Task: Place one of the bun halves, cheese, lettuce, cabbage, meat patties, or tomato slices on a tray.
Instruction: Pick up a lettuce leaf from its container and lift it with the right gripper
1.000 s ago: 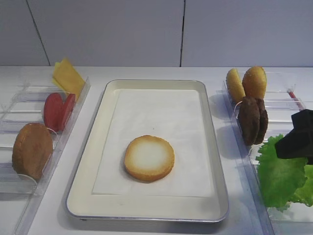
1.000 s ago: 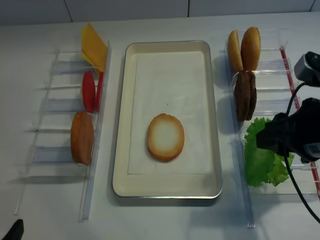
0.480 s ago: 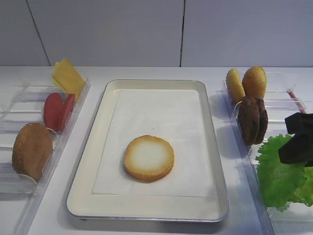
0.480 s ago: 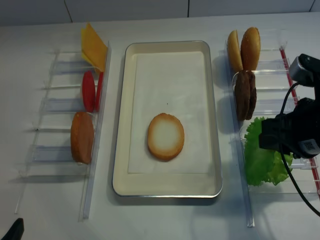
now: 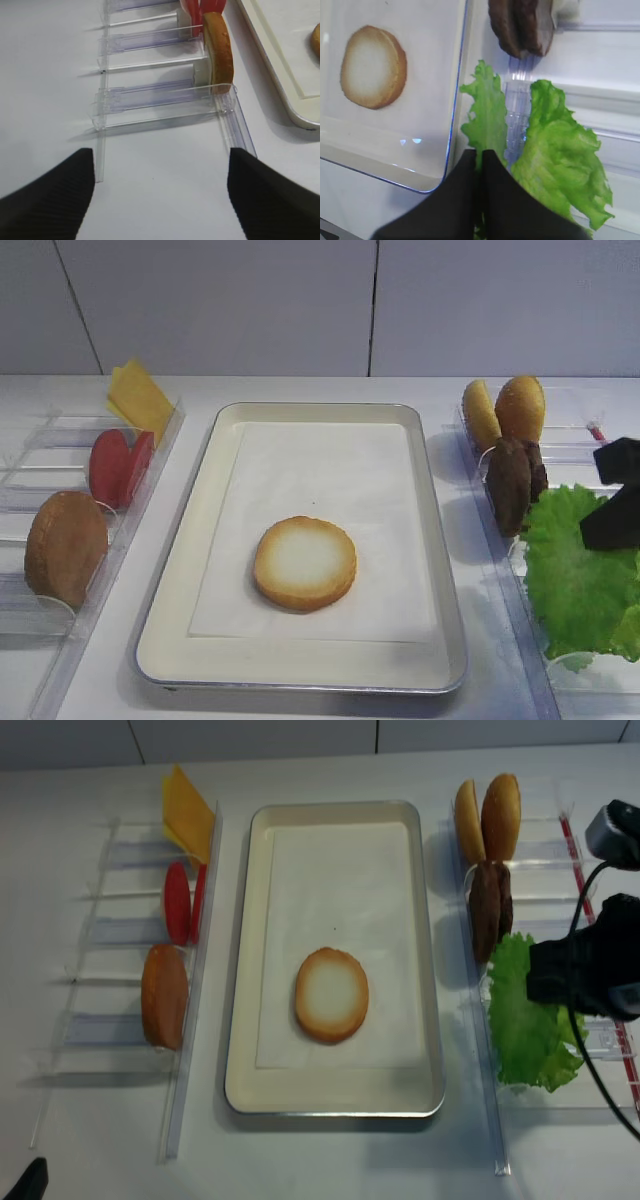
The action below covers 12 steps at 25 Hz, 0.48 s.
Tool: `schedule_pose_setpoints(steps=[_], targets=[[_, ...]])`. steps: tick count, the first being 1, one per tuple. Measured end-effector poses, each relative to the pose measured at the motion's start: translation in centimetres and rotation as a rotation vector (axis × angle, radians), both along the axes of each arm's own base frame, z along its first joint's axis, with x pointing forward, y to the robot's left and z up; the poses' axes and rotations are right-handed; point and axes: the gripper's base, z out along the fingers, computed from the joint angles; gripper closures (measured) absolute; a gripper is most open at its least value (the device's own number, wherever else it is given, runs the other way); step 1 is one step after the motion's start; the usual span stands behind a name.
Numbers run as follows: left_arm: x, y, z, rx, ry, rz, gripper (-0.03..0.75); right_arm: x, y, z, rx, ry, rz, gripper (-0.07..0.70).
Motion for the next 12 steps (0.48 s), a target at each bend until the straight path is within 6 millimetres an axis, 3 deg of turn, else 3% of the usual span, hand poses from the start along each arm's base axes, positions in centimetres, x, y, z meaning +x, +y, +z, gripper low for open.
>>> schedule_pose_setpoints(steps=[7, 12], targets=[[0.0, 0.0, 0.0, 0.0, 0.0, 0.0, 0.185, -1.4, 0.7, 5.7, 0.067, -0.152, 0.023, 0.579], [0.0, 0.0, 0.0, 0.0, 0.0, 0.0, 0.185, -1.5, 1.1, 8.6, 0.127, -0.234, 0.033, 0.579]])
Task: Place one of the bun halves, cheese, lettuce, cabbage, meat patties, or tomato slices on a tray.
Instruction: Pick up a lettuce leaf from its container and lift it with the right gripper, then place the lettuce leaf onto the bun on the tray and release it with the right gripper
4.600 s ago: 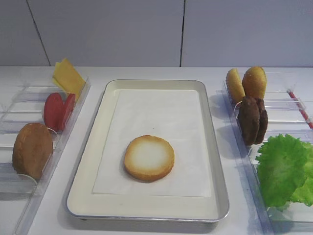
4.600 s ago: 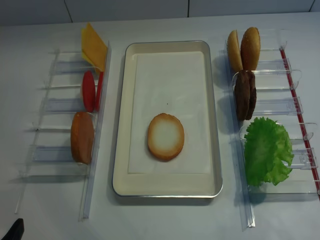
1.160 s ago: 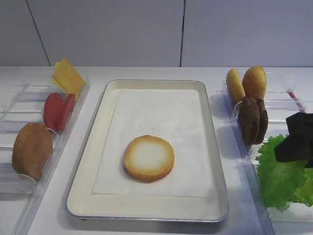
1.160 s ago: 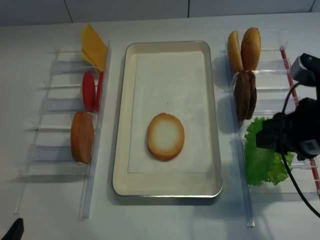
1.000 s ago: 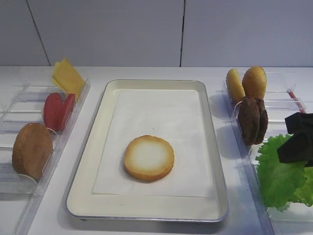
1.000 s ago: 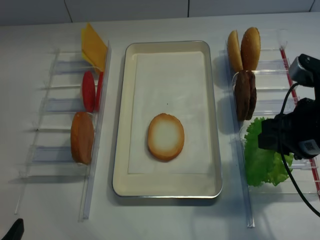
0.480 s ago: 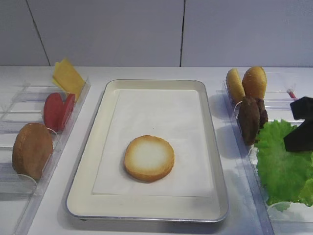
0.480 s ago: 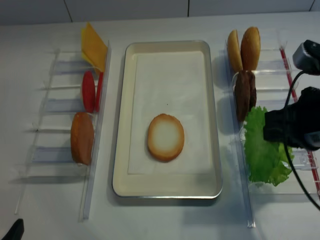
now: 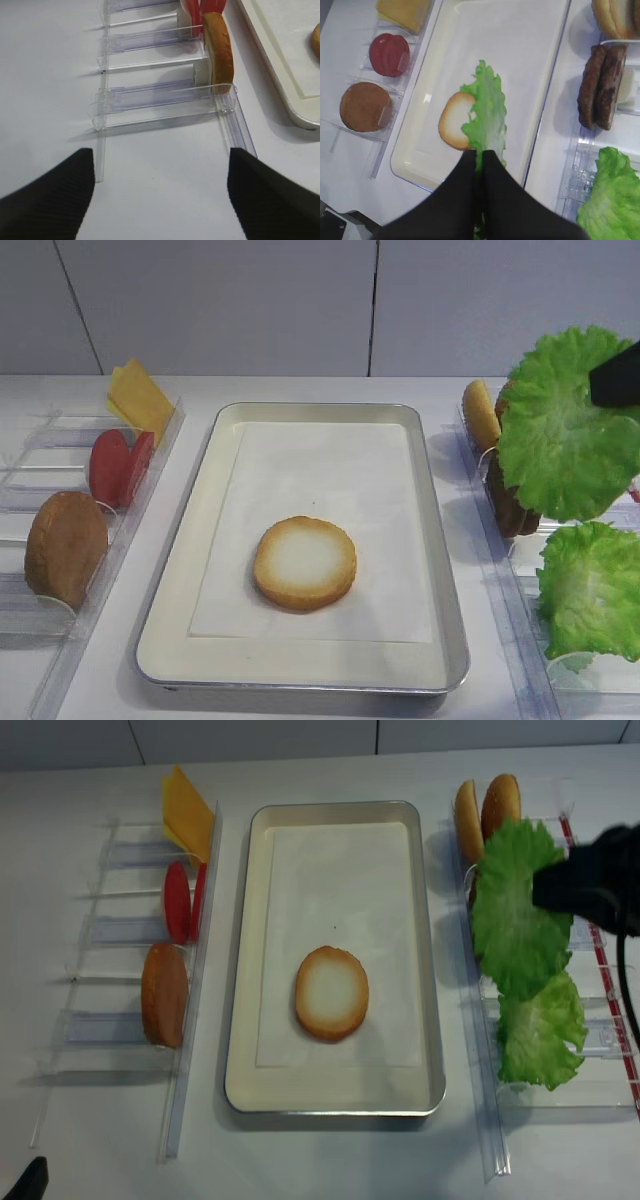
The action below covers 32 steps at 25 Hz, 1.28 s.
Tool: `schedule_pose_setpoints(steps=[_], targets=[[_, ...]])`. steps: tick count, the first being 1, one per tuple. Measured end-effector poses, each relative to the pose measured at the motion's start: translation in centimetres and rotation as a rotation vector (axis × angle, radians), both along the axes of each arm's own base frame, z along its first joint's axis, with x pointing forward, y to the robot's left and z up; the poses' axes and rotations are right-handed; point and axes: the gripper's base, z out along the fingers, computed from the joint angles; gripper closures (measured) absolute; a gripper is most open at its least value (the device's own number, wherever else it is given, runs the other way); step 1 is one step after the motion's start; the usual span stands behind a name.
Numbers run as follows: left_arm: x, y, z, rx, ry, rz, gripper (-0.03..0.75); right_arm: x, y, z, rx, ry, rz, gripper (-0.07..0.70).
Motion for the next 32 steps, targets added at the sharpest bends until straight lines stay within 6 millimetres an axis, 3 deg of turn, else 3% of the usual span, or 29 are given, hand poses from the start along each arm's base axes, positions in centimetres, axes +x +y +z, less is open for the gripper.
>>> schedule_pose_setpoints(steps=[5, 11, 20, 27, 32], targets=[[0.0, 0.0, 0.0, 0.0, 0.0, 0.002, 0.185, 0.1, 0.7, 0.8, 0.03, -0.024, 0.022, 0.579], [0.0, 0.0, 0.0, 0.001, 0.0, 0.006, 0.185, 1.0, 4.2, -0.1, 0.024, -0.004, 0.091, 0.579], [0.0, 0.0, 0.0, 0.001, 0.0, 0.006, 0.185, 4.2, 12.9, -4.1, -0.101, 0.094, 0.208, 0.579], [0.0, 0.0, 0.0, 0.001, 0.0, 0.006, 0.185, 7.6, 16.2, -6.8, -0.142, 0.159, 0.207, 0.579], [0.0, 0.0, 0.0, 0.001, 0.0, 0.006, 0.185, 8.3, 19.1, -8.7, -0.163, 0.197, 0.255, 0.579]])
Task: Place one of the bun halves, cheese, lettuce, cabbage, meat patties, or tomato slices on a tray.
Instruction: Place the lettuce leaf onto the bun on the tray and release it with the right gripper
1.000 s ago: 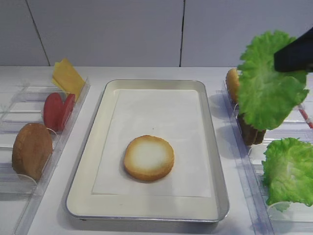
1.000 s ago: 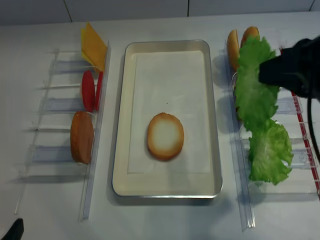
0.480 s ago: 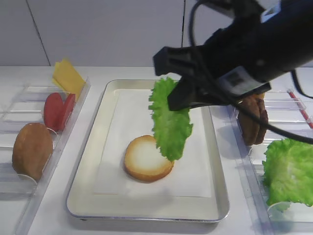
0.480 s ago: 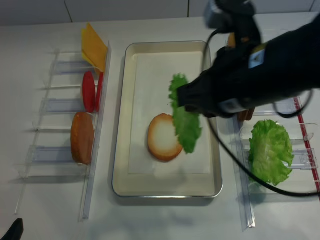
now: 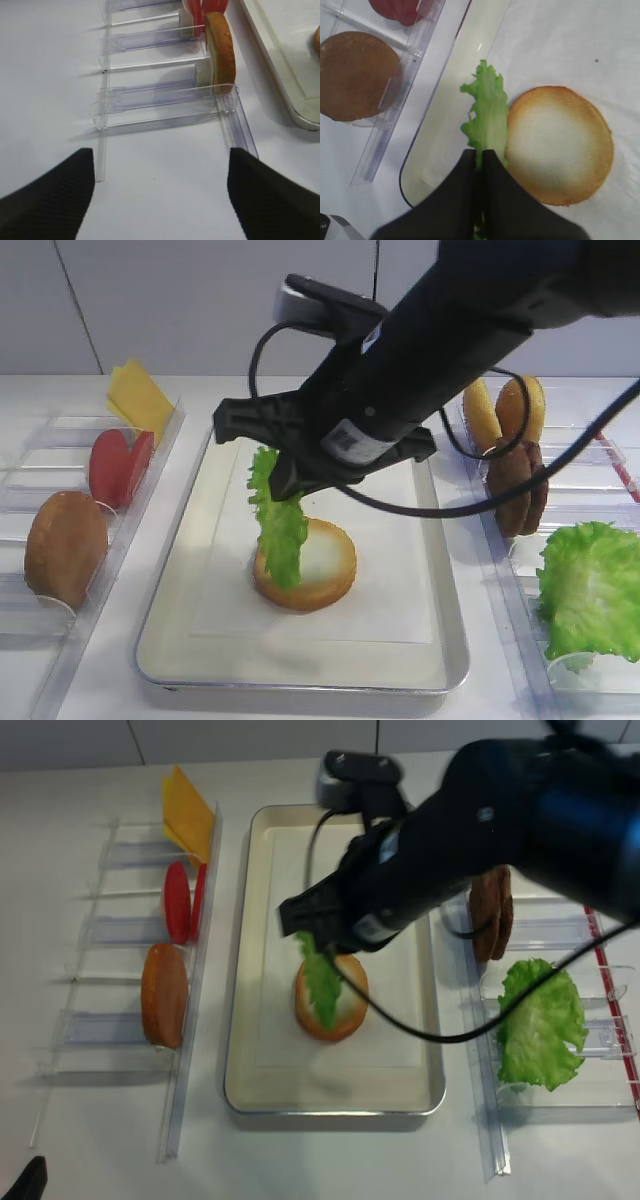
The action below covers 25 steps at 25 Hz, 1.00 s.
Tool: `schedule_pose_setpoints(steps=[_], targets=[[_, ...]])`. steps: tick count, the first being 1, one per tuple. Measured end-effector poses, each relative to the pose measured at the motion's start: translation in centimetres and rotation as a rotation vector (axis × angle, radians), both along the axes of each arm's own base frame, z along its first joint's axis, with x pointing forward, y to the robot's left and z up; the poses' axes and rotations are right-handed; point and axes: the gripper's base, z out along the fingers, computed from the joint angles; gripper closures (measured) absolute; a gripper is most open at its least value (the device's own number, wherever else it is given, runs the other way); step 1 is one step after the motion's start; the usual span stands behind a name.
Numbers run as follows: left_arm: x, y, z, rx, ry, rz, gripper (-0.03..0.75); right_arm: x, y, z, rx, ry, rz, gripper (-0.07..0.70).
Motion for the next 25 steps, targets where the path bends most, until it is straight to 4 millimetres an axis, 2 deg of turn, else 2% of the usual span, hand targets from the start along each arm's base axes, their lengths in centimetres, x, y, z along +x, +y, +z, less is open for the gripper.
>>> schedule_pose_setpoints(steps=[4, 13, 25], targets=[[0.0, 0.0, 0.0, 0.0, 0.0, 0.0, 0.185, -0.2, 2.0, -0.5, -0.006, 0.003, 0.047, 0.579], [0.0, 0.0, 0.0, 0.0, 0.0, 0.0, 0.185, 1.1, 2.4, -4.6, -0.148, 0.046, 0.034, 0.579], [0.0, 0.0, 0.0, 0.0, 0.0, 0.0, 0.185, 1.9, 1.4, -5.1, -0.268, 0.0, -0.029, 0.579]])
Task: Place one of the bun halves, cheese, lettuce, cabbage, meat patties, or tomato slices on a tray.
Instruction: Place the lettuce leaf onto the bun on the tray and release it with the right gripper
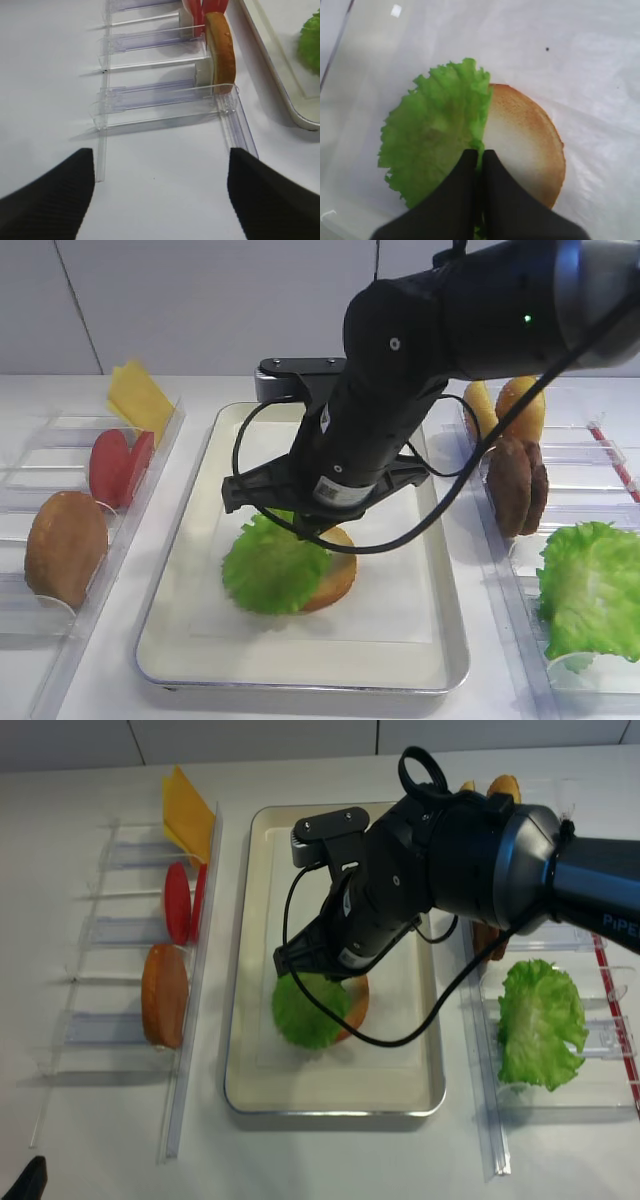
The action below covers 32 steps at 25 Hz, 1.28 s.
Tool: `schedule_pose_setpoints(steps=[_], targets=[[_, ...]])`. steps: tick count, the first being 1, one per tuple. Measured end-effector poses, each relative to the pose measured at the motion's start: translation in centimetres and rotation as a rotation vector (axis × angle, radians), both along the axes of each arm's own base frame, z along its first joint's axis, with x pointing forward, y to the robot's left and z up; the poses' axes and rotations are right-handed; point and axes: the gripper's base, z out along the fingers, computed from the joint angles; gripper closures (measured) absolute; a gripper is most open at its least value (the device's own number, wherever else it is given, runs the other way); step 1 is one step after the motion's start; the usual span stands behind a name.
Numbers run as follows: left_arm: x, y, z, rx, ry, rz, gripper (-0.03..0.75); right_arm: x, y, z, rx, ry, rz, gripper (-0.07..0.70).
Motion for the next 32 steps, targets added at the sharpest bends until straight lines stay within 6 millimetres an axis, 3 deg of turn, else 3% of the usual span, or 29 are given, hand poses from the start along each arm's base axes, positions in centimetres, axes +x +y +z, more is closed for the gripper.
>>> schedule_pose_setpoints(steps=[17, 20, 24, 29, 32], targets=[[0.0, 0.0, 0.0, 0.0, 0.0, 0.0, 0.185, -0.05, -0.73, -0.24, -0.086, 0.006, -0.002, 0.579], [0.0, 0.0, 0.0, 0.0, 0.0, 0.0, 0.185, -0.09, -0.66, -0.23, -0.08, 0.008, 0.008, 0.549], [0.0, 0.0, 0.0, 0.0, 0.0, 0.0, 0.185, -0.11, -0.64, -0.23, -0.078, 0.01, 0.01, 0.4], [0.0, 0.0, 0.0, 0.0, 0.0, 0.0, 0.185, -0.01, -0.83, -0.26, -0.105, -0.006, 0.025, 0.153], [0.0, 0.0, 0.0, 0.0, 0.0, 0.0, 0.185, 0.04, -1.06, -0.27, -0.136, -0.015, 0.039, 0.074]])
